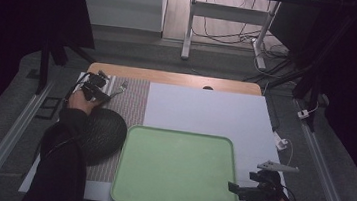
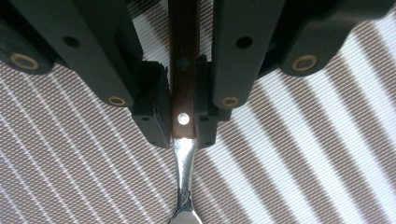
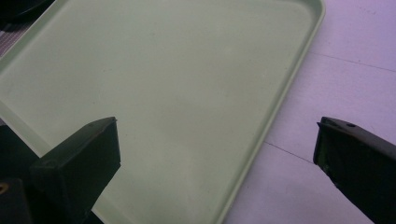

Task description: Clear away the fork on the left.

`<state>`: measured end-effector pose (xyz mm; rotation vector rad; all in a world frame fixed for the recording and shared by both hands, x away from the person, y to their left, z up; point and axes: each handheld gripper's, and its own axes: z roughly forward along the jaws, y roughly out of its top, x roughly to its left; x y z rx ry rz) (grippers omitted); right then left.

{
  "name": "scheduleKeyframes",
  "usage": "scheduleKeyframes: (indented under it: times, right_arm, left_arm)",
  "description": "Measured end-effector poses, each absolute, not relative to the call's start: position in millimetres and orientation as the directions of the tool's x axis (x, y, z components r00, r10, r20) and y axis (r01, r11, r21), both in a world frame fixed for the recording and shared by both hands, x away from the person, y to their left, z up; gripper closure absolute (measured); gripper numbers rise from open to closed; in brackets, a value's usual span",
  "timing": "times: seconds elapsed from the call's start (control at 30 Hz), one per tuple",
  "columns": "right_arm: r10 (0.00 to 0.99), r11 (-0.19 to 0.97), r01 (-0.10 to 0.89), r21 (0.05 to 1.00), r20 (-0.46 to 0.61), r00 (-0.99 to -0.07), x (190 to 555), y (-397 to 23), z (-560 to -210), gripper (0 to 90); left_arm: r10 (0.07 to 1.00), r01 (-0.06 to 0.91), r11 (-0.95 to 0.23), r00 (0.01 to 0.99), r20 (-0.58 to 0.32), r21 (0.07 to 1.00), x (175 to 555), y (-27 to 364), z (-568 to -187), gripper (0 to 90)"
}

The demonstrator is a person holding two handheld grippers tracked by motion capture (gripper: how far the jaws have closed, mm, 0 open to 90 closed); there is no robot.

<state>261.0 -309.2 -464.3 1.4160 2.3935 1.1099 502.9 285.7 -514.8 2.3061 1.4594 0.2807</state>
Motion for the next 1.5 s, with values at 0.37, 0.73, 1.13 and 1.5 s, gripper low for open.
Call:
scheduleKeyframes:
  times: [0.37,0.73,1.13,1.5]
  right_arm:
    - [0.807,0.281,0.698,0.658,0.232,-0.543,261.0,-308.9,-464.3,0.6]
    - [0.806,0.286,0.696,0.659,0.227,-0.546,260.8,-308.4,-464.3,0.6]
    - [0.805,0.287,0.693,0.661,0.225,-0.548,260.4,-308.3,-464.0,0.6]
    - [0.800,0.288,0.688,0.667,0.227,-0.555,259.5,-308.8,-463.4,0.6]
  left_arm:
    - [0.922,0.830,-0.327,0.386,-0.042,0.452,482.4,320.0,-505.1,77.4]
    - [0.914,0.815,-0.314,0.399,-0.077,0.487,460.2,323.3,-494.6,77.4]
    - [0.893,0.796,-0.327,0.437,-0.109,0.510,442.1,304.8,-483.5,77.4]
    - [0.870,0.784,-0.333,0.470,-0.150,0.524,413.4,285.3,-477.0,77.4]
